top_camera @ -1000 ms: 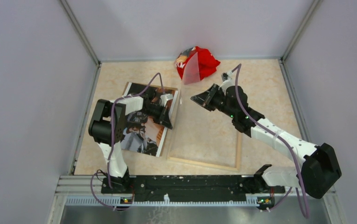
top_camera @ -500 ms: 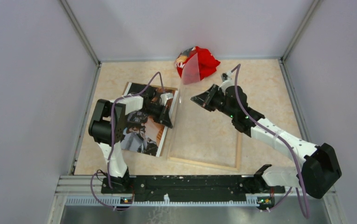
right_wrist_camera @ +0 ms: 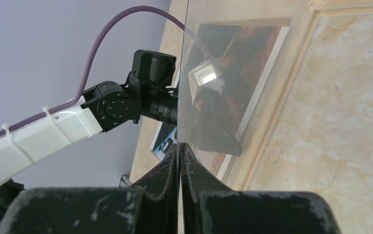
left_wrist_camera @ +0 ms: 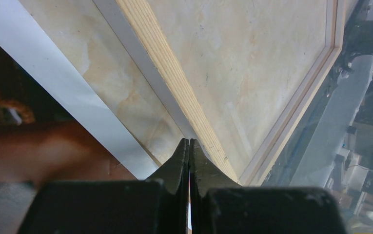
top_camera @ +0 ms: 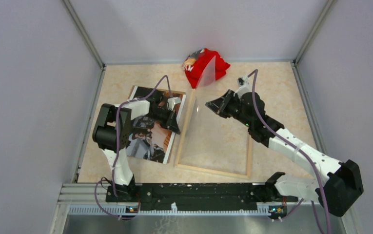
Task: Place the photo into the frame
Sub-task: Place the photo frame item in the photo frame.
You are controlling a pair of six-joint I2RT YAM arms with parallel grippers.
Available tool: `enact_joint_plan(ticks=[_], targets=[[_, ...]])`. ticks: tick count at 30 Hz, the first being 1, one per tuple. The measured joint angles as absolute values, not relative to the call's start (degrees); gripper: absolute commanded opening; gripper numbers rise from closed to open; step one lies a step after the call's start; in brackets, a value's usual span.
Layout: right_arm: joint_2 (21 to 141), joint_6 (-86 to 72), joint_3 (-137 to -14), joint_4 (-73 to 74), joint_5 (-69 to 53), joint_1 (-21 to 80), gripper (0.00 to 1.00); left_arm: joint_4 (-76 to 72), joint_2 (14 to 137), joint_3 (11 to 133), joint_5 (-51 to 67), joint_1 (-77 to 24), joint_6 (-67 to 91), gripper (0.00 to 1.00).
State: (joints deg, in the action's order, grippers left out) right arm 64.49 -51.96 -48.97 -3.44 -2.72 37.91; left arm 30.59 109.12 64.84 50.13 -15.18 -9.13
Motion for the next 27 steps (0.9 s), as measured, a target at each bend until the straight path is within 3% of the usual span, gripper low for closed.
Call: enact_joint_plan(ticks=[27], targets=[[58.1, -46.6, -43.5, -0.3, -3.1, 33.1, 0.0, 31.3, 109.1, 65.5, 50.1, -16.5, -9.1, 0.0]])
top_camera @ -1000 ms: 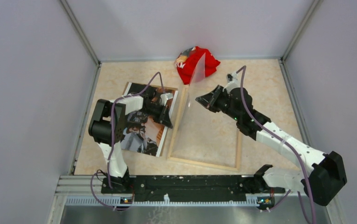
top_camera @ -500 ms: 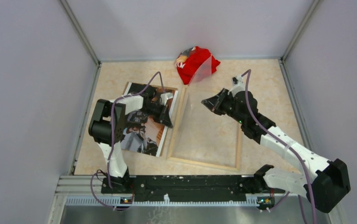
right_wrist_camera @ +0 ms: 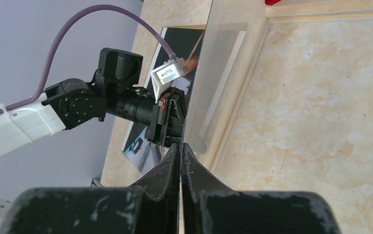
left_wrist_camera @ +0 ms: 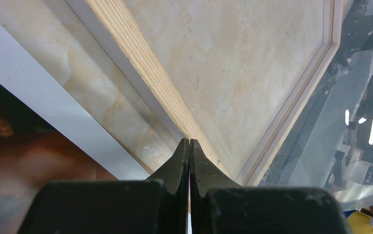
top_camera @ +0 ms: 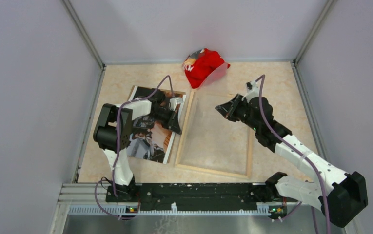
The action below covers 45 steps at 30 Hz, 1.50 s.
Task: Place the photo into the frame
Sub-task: Place the photo frame item in the photo frame.
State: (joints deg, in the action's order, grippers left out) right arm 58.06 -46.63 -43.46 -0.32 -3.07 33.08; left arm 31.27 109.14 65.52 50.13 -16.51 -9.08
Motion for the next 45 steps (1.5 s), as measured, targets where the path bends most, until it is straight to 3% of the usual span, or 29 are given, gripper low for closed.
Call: enact_joint_plan(ticks=[45], targets=[[55.6, -37.5, -41.4, 3.1, 3.8, 33.2, 0.0, 31.2, 109.3, 65.6, 50.1, -17.1, -9.1, 0.0]])
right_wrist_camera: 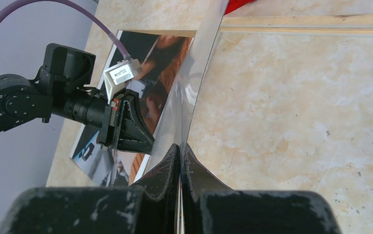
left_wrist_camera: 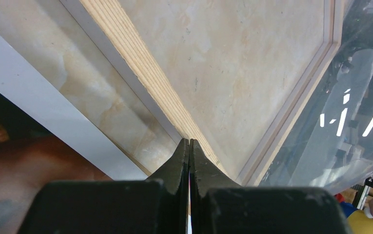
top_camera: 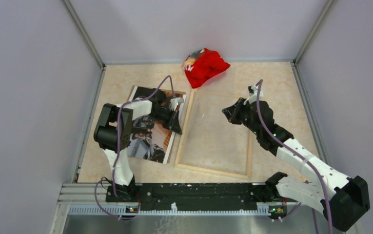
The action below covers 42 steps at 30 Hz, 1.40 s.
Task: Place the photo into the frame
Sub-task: Place the photo frame item in the photo frame.
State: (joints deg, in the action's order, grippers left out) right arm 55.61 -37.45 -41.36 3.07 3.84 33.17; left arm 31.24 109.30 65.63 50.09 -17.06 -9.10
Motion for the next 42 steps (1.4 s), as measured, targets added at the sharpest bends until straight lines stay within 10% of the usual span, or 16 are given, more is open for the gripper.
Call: enact_joint_plan(ticks=[42], targets=[[53.8, -50.5, -36.6, 0.4, 10.8, 36.2, 0.0, 31.0, 109.8, 65.8, 50.8, -17.4, -9.1, 0.0]])
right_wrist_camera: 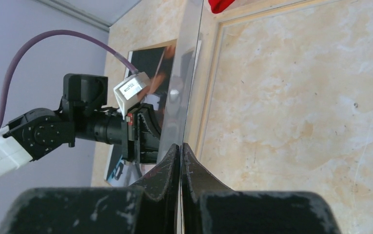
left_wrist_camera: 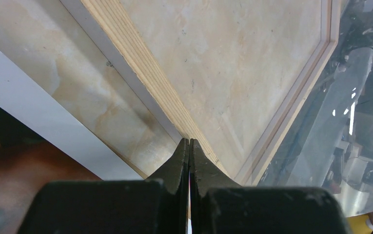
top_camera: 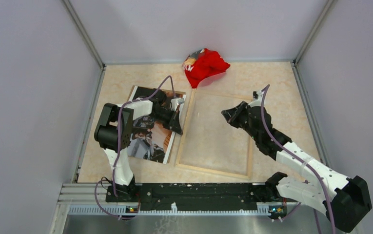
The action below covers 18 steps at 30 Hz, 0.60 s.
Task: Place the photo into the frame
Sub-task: Place the photo frame item in the photo frame.
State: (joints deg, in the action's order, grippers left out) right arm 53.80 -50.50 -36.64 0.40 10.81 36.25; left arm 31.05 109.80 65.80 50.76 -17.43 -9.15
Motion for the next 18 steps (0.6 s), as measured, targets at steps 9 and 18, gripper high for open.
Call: enact_joint_plan(ticks=[9, 18], targets=[[54.8, -49.6, -37.2, 0.1, 10.6, 36.2, 0.0, 31.0, 109.8, 65.8, 50.8, -17.4, -9.1, 0.0], [52.3, -45.6, -37.3, 5.1, 13.1, 36.2, 0.0, 31.1, 109.8, 65.8, 50.8, -17.4, -9.1, 0.0]])
